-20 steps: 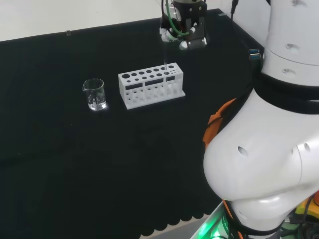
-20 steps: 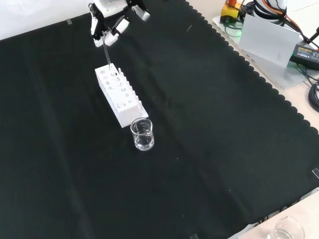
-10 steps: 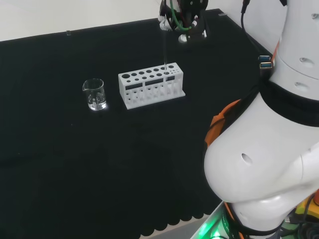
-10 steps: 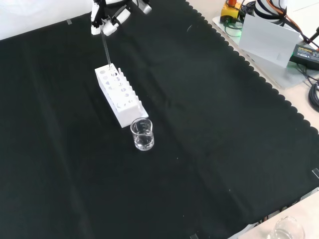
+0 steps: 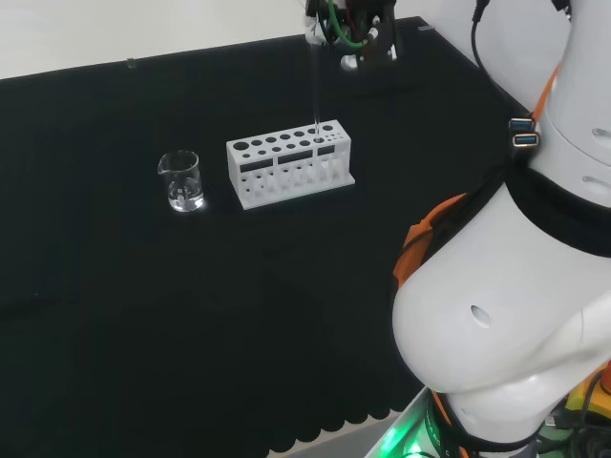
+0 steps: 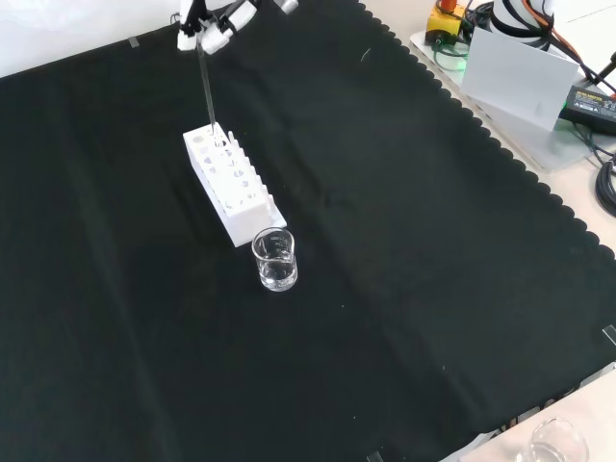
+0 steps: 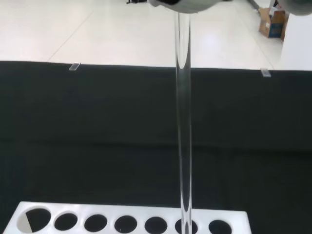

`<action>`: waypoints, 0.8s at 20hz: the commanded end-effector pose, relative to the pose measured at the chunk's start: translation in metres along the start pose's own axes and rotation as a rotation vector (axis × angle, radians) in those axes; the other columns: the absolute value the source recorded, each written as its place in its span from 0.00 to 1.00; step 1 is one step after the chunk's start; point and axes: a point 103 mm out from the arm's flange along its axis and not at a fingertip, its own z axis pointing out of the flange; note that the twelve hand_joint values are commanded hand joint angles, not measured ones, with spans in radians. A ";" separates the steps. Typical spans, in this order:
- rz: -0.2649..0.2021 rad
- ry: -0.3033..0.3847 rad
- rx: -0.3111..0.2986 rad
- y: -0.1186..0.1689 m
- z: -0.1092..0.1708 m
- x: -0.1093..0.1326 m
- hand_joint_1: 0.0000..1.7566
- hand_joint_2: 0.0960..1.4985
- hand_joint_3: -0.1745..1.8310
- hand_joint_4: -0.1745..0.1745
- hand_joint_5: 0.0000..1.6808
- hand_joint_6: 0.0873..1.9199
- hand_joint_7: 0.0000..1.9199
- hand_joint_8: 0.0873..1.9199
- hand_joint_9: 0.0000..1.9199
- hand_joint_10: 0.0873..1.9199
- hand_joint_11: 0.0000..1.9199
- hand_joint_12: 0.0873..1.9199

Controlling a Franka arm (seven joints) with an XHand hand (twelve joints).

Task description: Take the glass rod from the white test tube rack.

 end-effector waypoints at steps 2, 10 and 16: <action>0.027 -0.005 -0.023 -0.015 -0.036 0.002 0.75 0.67 0.00 0.01 0.81 0.07 0.75 0.18 0.88 0.19 0.87 0.15; 0.002 -0.009 -0.048 -0.025 -0.055 0.016 0.75 0.67 0.00 0.02 0.82 0.04 0.76 0.18 0.89 0.18 0.87 0.15; -0.019 -0.020 -0.045 -0.030 -0.054 0.027 0.75 0.67 0.00 0.02 0.83 0.04 0.76 0.18 0.89 0.18 0.87 0.15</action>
